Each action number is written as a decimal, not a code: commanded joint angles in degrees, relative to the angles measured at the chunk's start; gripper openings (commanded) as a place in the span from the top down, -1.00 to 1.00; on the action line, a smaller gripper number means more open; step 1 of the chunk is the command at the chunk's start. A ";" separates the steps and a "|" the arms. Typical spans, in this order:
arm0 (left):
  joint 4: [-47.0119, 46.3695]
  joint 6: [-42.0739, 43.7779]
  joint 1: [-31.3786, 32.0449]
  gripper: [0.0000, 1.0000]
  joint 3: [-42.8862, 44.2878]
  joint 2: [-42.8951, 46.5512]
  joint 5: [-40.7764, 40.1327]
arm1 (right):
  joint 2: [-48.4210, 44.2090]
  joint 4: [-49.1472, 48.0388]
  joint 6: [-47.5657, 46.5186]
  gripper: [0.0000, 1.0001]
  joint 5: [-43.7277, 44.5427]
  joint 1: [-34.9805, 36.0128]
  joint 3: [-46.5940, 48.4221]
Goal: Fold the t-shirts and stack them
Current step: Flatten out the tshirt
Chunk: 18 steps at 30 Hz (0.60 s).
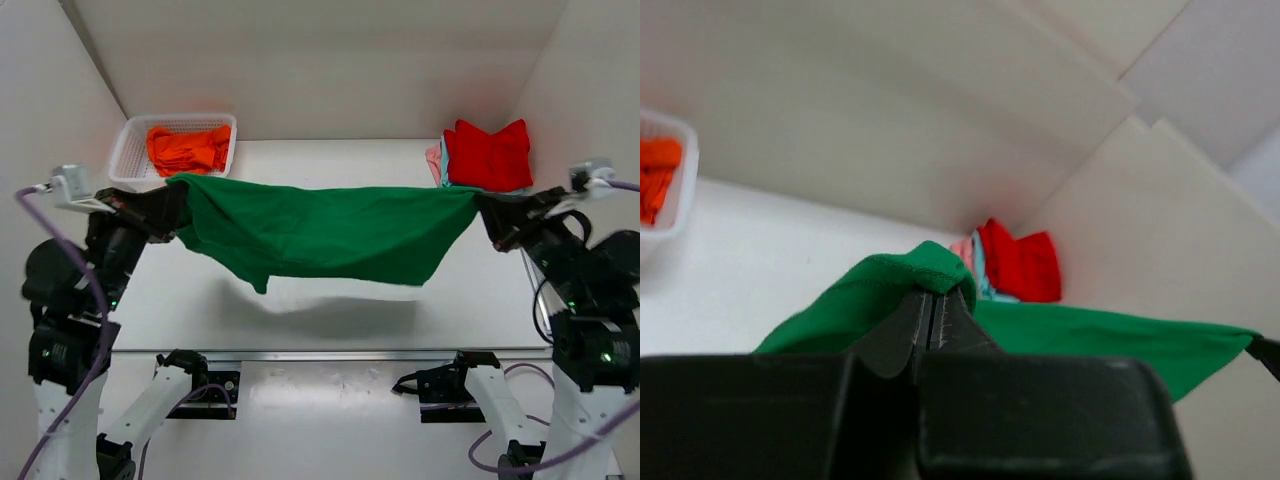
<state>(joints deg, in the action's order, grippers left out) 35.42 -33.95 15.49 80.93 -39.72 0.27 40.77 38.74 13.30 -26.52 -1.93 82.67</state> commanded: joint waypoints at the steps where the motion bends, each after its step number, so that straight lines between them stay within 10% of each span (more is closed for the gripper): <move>1: 3.08 -0.76 1.12 1.00 5.73 0.61 -4.74 | -0.79 3.62 -1.61 1.00 4.98 0.26 8.54; 8: 2.56 -2.08 2.89 1.00 8.48 -3.78 -5.46 | 5.62 2.32 -1.26 1.00 7.02 1.05 14.81; 18: -24.22 -7.10 -5.47 1.00 -27.38 -16.06 4.48 | 26.41 -23.08 1.66 1.00 -5.41 -5.37 -10.51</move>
<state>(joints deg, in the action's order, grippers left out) 21.89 -39.03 11.55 61.73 -47.59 1.43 57.69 25.54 14.17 -29.52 -6.59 76.20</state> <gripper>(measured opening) 0.030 0.022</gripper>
